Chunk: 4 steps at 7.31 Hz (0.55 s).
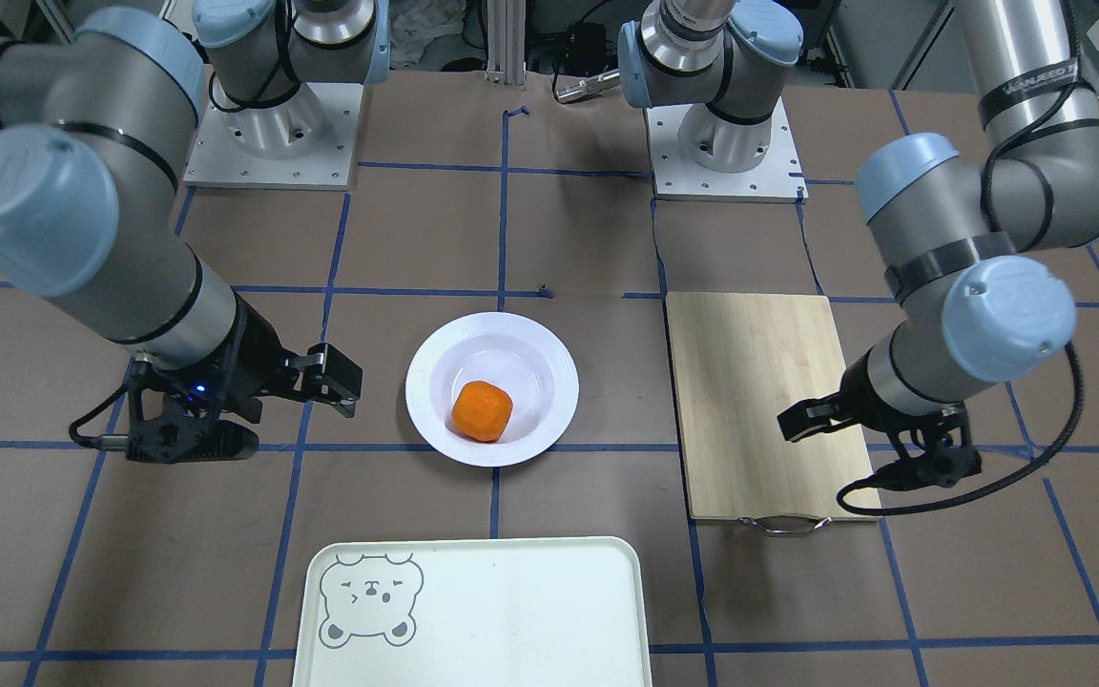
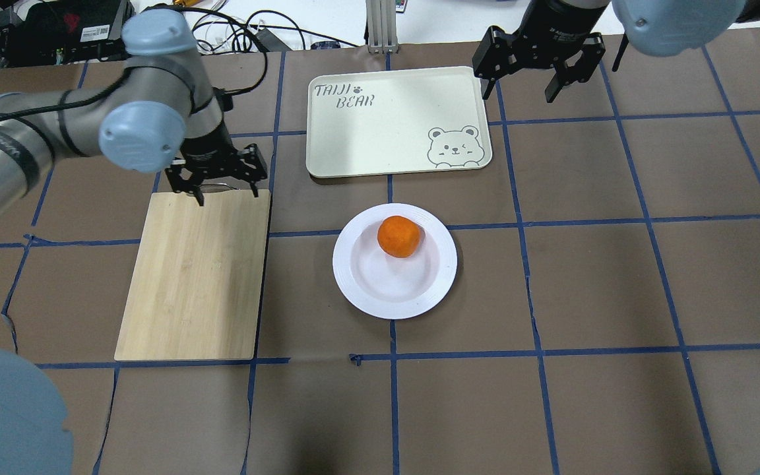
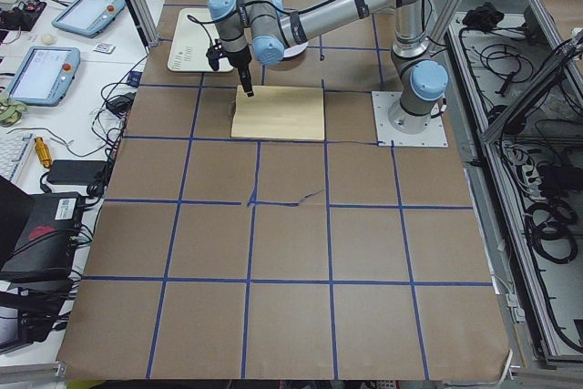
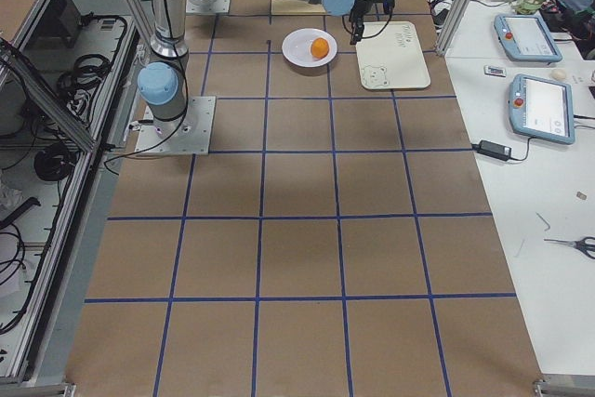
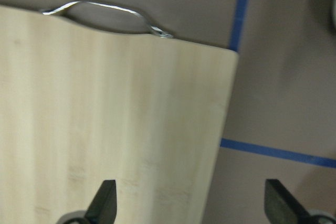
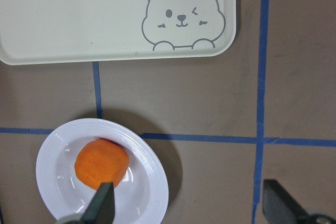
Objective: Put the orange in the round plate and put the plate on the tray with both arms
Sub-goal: 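Reach the right gripper to the plate rim and grasp it while the left arm retracts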
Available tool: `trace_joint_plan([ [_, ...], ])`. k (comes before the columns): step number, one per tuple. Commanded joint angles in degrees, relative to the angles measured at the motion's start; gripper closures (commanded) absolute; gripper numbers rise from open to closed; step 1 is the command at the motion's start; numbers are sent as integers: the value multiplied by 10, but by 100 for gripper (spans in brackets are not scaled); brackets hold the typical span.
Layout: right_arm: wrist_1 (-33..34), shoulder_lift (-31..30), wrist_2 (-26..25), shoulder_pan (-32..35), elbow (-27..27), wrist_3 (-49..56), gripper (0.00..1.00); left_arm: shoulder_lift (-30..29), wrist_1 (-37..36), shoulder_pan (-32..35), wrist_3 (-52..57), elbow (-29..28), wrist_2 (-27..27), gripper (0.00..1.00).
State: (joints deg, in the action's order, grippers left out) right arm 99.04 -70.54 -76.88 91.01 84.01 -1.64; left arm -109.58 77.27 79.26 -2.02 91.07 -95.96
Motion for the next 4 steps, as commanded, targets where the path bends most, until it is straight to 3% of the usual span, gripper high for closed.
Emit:
trace_joint_plan([
  [1, 55, 15, 63, 0, 101, -4, 0, 14, 20, -10, 2, -8, -14, 0],
  [4, 211, 9, 111, 1, 269, -44, 0, 27, 41, -8, 0, -13, -7, 0],
])
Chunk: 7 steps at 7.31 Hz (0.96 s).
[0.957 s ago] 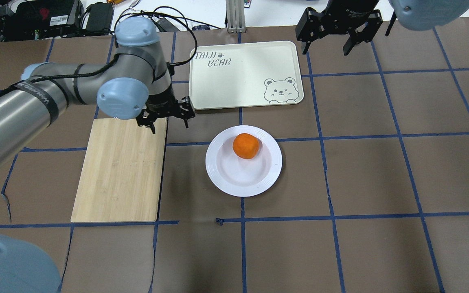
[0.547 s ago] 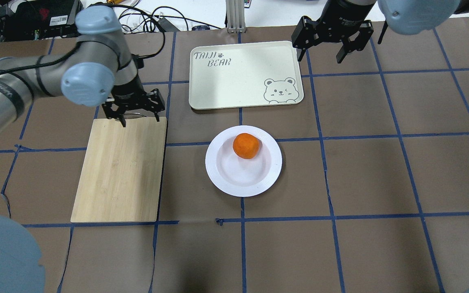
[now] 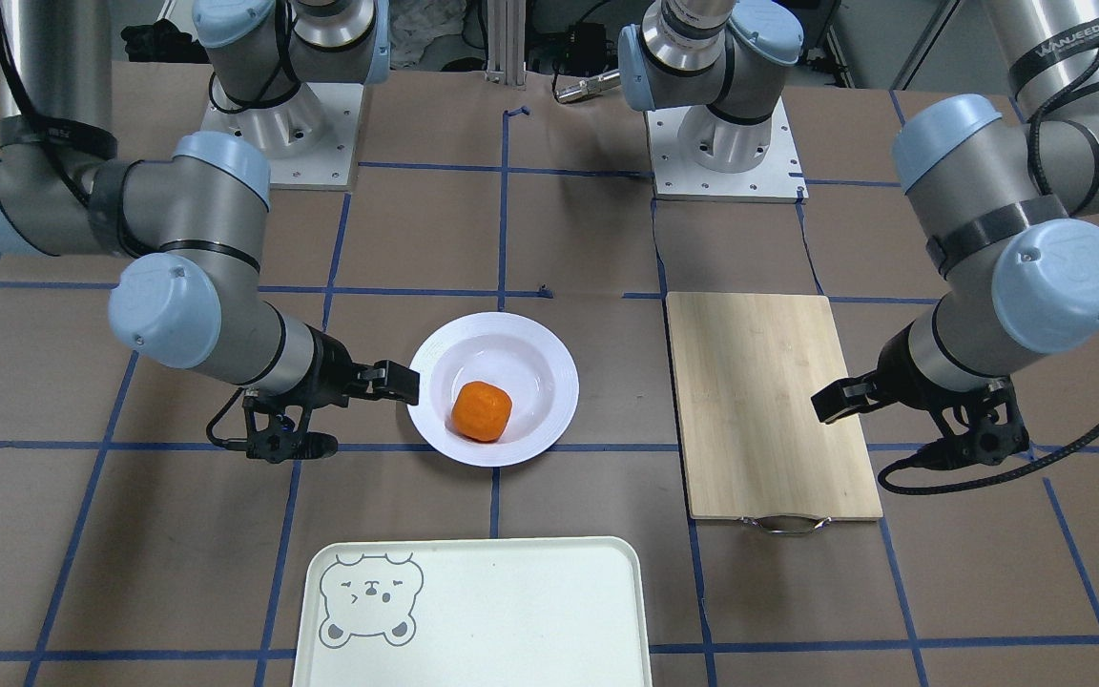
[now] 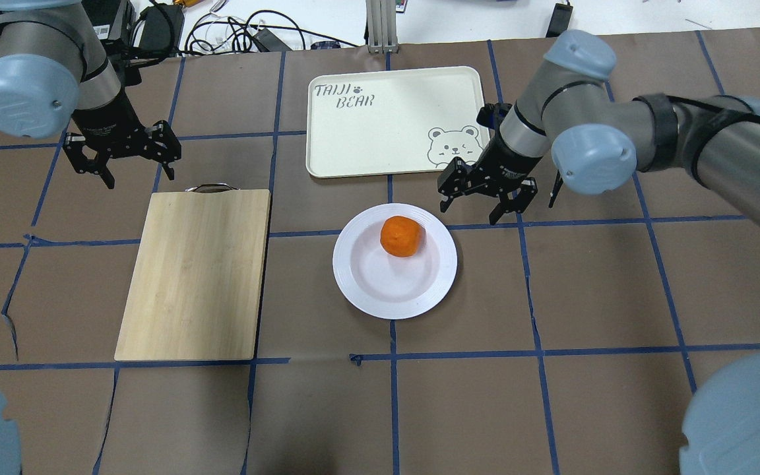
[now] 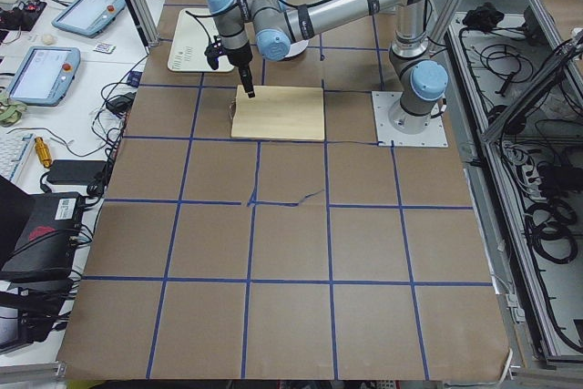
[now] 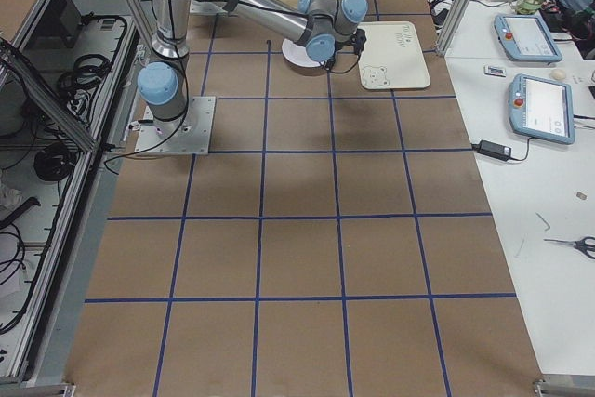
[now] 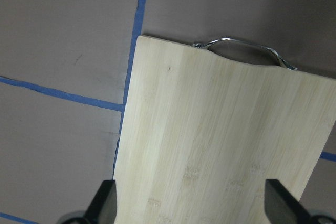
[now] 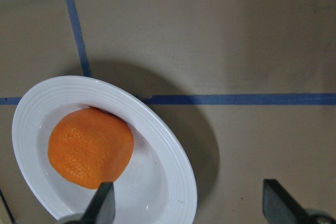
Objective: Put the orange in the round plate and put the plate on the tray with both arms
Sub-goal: 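Reach the right gripper to the plate rim and grasp it while the left arm retracts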
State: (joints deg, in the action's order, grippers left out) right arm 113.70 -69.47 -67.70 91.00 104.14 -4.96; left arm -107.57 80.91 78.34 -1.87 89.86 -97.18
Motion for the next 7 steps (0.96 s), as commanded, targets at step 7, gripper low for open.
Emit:
trace_joint_plan([
  [7, 266, 3, 57, 22, 163, -86, 4, 38, -14, -11, -9, 1, 90, 0],
])
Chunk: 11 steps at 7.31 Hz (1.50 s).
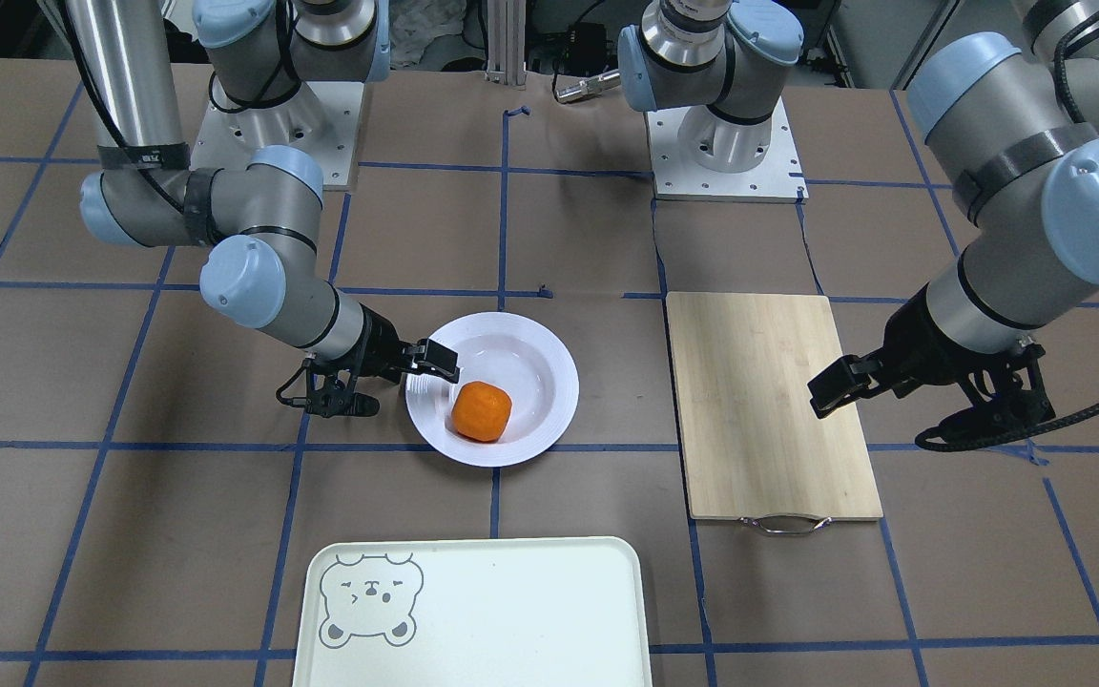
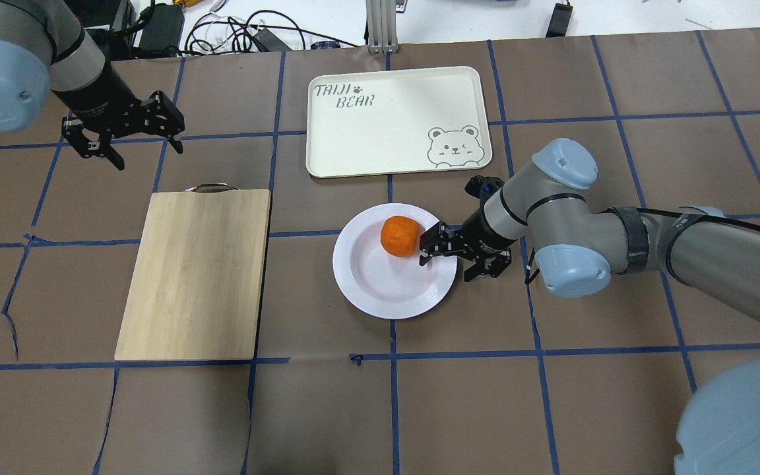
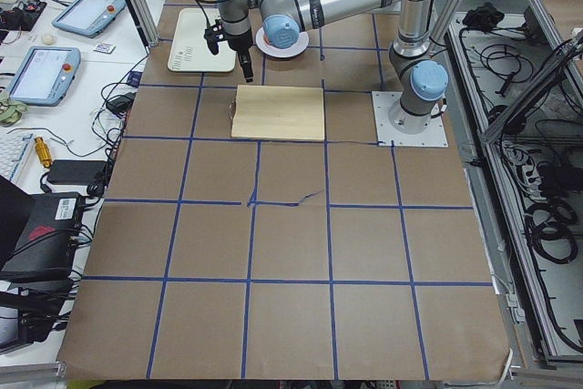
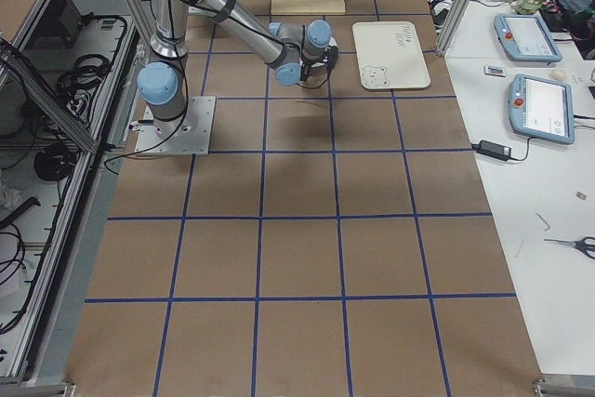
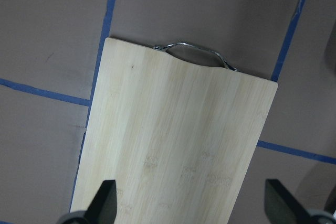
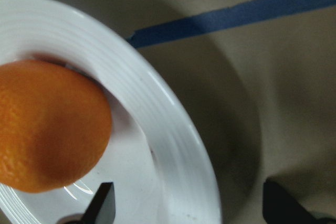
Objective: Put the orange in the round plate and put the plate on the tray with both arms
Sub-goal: 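Reach the right gripper to the plate rim and grasp it while the left arm retracts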
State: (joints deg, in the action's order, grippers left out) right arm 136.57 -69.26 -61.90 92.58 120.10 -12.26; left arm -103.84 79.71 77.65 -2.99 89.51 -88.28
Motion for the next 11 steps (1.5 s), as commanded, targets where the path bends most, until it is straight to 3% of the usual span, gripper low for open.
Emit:
trace_joint_plan([
  [1, 38, 2, -1, 9, 4, -13, 13, 3, 4, -4, 2, 0, -1, 0],
  [7, 37, -3, -5, 28, 1, -36, 89, 49, -1, -2, 54, -17, 2, 0],
  [11, 3, -11, -2, 27, -69, -35, 95, 69, 11, -5, 56, -4, -2, 0],
])
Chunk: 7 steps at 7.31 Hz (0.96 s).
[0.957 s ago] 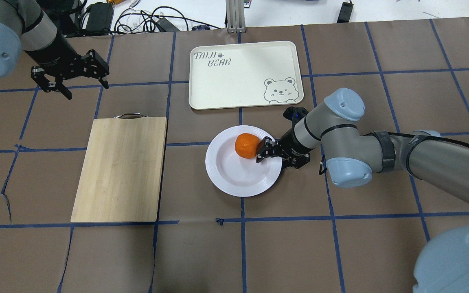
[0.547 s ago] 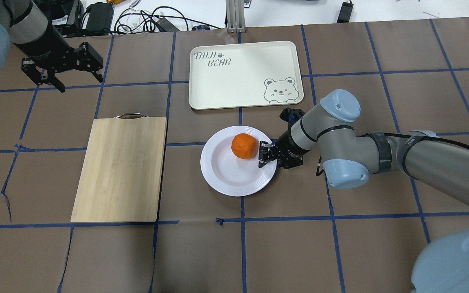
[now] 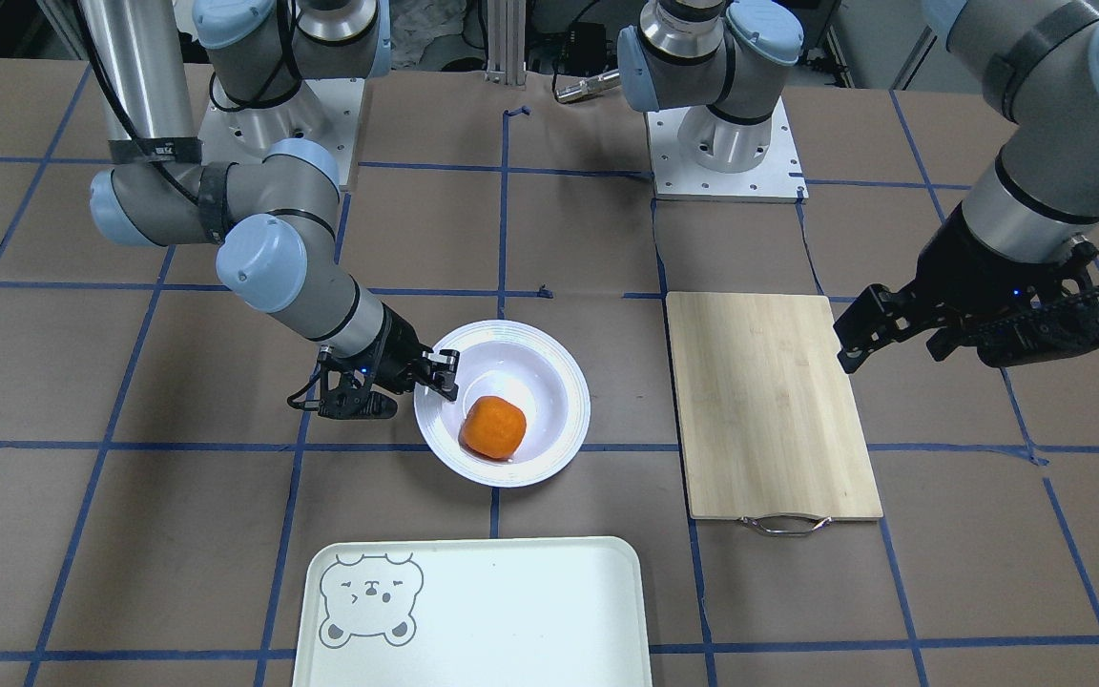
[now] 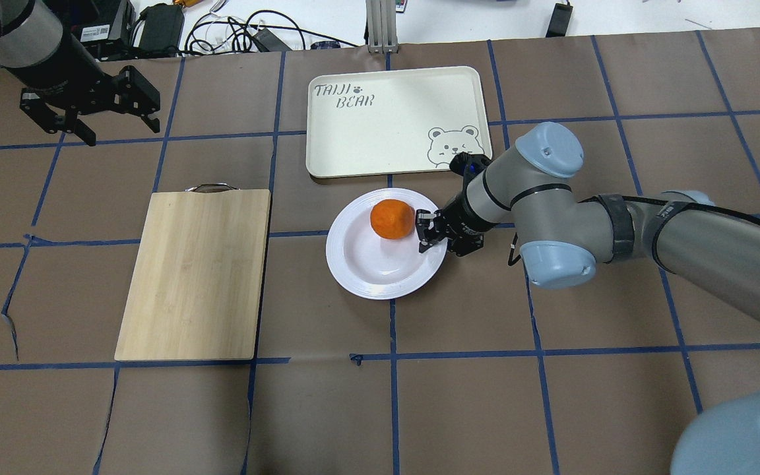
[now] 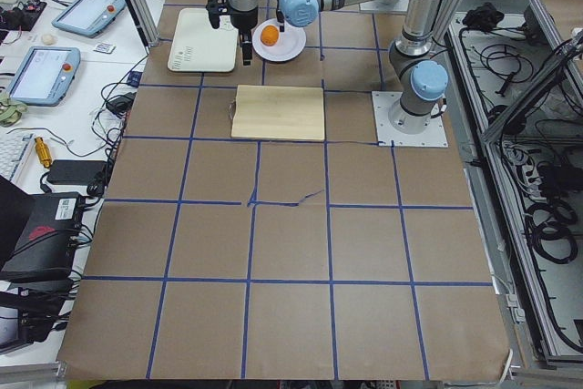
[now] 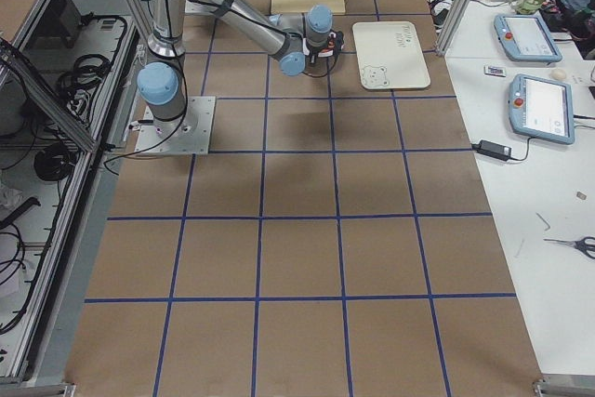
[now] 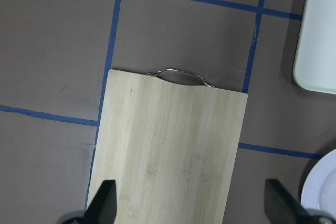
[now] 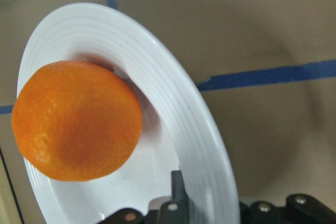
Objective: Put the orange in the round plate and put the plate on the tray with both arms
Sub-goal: 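Slide the plate with the right gripper onto the bear tray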
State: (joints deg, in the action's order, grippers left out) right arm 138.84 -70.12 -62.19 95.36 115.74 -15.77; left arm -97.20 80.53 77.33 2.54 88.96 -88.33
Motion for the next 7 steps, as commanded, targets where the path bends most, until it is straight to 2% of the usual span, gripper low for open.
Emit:
trace_joint_plan([
  [1, -51, -2, -5, -3, -39, 0, 98, 3, 2, -3, 2, 2, -3, 0],
  [3, -72, 2, 2, -7, -78, 1, 98, 9, 15, -3, 3, 2, -3, 0],
  [5, -119, 35, 0, -9, -176, 0, 99, 17, 16, -1, 3, 1, -33, 0],
  [7, -132, 126, 2, -9, -298, -1, 99, 28, 17, 5, 16, 2, -34, 0],
])
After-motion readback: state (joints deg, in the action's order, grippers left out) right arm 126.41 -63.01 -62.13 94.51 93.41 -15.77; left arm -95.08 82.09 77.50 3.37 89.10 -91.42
